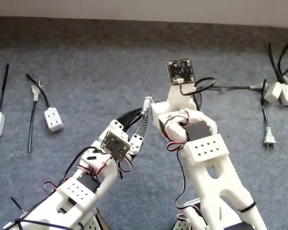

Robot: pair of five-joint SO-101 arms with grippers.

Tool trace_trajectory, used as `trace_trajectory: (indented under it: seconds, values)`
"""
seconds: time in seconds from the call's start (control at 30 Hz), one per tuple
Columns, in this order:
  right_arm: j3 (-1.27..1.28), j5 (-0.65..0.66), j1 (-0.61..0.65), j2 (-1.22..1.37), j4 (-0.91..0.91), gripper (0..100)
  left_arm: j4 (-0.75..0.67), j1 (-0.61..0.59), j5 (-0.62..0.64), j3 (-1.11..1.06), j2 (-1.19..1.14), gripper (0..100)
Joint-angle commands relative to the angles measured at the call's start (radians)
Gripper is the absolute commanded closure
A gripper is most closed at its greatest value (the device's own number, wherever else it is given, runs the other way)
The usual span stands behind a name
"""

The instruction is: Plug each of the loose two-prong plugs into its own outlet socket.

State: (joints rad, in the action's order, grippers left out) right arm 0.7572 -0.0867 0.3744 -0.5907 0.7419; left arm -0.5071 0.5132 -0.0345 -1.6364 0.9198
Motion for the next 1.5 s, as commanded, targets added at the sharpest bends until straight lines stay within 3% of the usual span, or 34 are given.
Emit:
trace_trajectory:
  seconds: [0.0, 0.17, 0.3, 0.43, 0.63, 0.73, 0.9, 1.17, 1.47]
  values:
    - [-0.004, 0.011, -0.101, -0.062, -0.01, 87.9, -0.017, -0.005, -0.002, 0.016, 0.018, 99]
    - [0.016, 0.0, -0.291, -0.102, 0.041, 87.9, 0.011, -0.038, 0.0, 0.042, 0.008, 99]
    - [0.122, -0.098, -0.406, -0.076, 0.001, 87.9, 0.287, -0.068, 0.0, 0.171, 0.008, 99]
    - [0.255, -0.161, -0.433, -0.018, -0.136, 87.9, 0.551, -0.064, -0.005, 0.298, 0.008, 99]
    - [0.374, -0.212, -0.444, 0.074, -0.375, 87.9, 0.76, -0.084, -0.041, 0.427, 0.007, 99]
    - [0.39, -0.216, -0.466, 0.107, -0.437, 87.9, 0.821, -0.085, 0.028, 0.506, -0.021, 99]
    - [0.39, -0.216, -0.469, 0.117, -0.443, 87.9, 0.957, -0.079, 0.1, 0.742, -0.311, 99]
    - [0.398, -0.209, -0.403, 0.125, -0.493, 87.9, 1.349, -0.058, 0.104, 1.317, -0.766, 99]
    - [0.4, -0.218, -0.481, 0.125, -0.51, 87.9, 1.412, 0.071, 0.261, 1.583, -1.043, 99]
